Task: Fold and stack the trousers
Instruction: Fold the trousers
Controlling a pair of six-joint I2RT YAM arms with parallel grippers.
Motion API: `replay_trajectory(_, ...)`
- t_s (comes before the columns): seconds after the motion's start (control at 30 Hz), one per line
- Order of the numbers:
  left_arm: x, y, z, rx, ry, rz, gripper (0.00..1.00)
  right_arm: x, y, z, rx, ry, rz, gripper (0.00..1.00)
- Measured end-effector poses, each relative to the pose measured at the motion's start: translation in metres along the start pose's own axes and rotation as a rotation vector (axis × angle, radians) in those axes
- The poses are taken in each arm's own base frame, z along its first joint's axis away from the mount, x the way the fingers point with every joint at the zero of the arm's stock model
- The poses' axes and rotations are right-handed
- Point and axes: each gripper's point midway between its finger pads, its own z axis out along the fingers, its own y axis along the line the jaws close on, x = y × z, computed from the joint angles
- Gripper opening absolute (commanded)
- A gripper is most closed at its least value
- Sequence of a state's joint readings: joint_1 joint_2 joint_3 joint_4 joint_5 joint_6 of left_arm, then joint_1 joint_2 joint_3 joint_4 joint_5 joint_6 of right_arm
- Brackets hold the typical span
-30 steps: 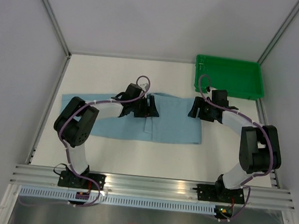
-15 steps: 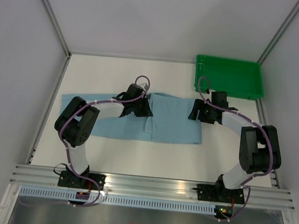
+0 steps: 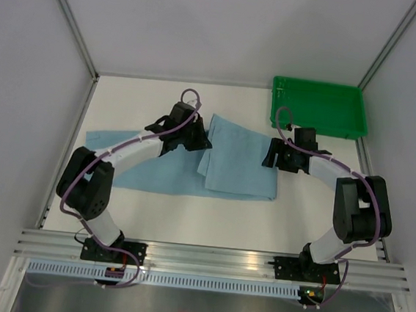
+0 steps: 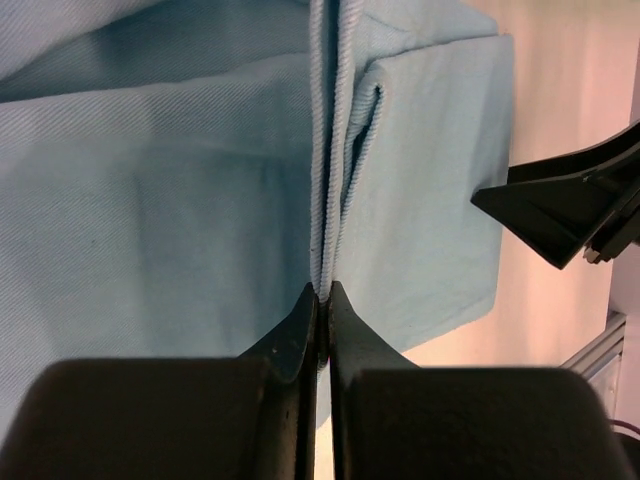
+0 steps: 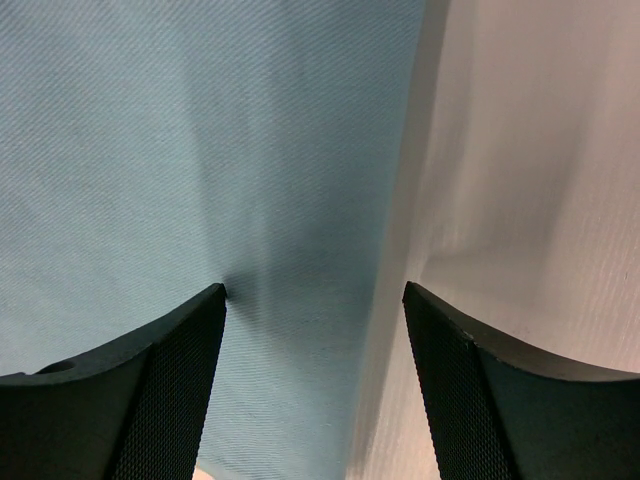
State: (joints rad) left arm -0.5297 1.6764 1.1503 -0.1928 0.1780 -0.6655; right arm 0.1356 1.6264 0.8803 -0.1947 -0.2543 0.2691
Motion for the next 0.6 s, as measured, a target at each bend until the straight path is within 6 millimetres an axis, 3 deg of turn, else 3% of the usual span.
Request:
replay_trajectory(0.13, 0.004, 0.007, -0.013, -0.028, -0.010, -0.022, 0.02, 0.000, 0.000, 0.000, -0.001, -0.002, 0.000, 0.78)
replay_trajectory(0.23, 0.016, 0.027, -0.019, -0.078, 0.005, -0.045, 0.02, 0.000, 0.001, -0.001, -0.004, -0.002, 0.004, 0.79)
replay_trajectory(0.37, 0.027, 0.054, -0.016, -0.136, 0.035, -0.077, 0.02, 0.000, 0.002, -0.001, -0.010, 0.001, 0.004, 0.78)
replay_trajectory(0.6, 0.034, 0.077, -0.004, -0.206, 0.061, -0.098, 0.02, 0.002, 0.008, -0.001, -0.038, 0.007, 0.008, 0.78)
